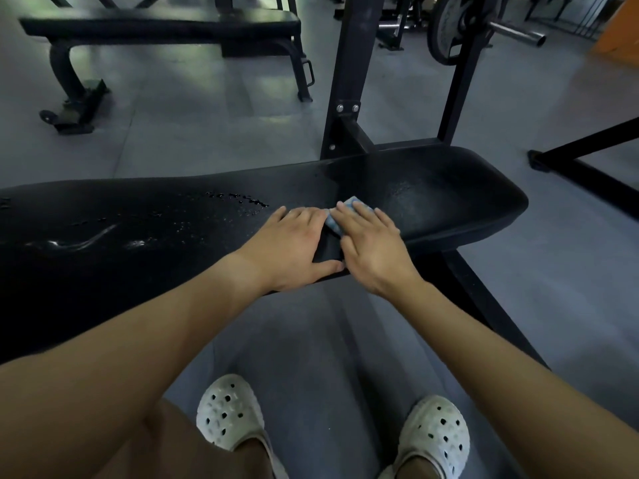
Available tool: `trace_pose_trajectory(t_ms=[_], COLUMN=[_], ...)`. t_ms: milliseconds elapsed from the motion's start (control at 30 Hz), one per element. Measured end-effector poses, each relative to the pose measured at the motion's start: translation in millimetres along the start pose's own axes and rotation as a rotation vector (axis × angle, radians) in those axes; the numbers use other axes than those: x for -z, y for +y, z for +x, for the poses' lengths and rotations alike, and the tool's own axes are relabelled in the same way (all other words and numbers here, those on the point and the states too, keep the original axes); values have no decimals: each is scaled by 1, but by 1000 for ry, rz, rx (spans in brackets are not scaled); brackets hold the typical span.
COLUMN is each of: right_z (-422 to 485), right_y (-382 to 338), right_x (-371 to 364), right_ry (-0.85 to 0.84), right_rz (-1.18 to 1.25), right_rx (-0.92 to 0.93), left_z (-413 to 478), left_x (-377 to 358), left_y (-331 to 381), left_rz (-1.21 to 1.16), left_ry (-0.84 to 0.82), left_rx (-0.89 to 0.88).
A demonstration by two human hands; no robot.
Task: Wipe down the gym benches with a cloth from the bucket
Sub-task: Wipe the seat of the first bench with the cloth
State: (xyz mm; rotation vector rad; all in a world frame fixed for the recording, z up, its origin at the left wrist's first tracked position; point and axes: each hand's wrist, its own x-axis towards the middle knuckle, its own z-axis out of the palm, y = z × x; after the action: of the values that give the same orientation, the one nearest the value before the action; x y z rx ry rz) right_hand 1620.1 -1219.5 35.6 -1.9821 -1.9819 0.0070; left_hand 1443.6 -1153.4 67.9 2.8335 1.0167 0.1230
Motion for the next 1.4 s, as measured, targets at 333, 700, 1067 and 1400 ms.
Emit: trace_pose_trajectory(t_ms=[333, 700, 1067, 1400], right_z=[-21, -46, -47, -35], right_y=[60, 82, 68, 105], right_x=[3, -20, -32, -5], right_ry=[353, 456, 642, 602], right_rz=[-76, -330, 30, 138], right_rx=[-321, -144, -233, -288], left_z=[-1, 18, 31, 17], left_x=[-1, -5, -14, -14], left_y=[18, 52, 66, 50], left_rz=[19, 39, 139, 60], left_ry=[44, 130, 113, 91], left_rx=[-42, -128, -97, -145])
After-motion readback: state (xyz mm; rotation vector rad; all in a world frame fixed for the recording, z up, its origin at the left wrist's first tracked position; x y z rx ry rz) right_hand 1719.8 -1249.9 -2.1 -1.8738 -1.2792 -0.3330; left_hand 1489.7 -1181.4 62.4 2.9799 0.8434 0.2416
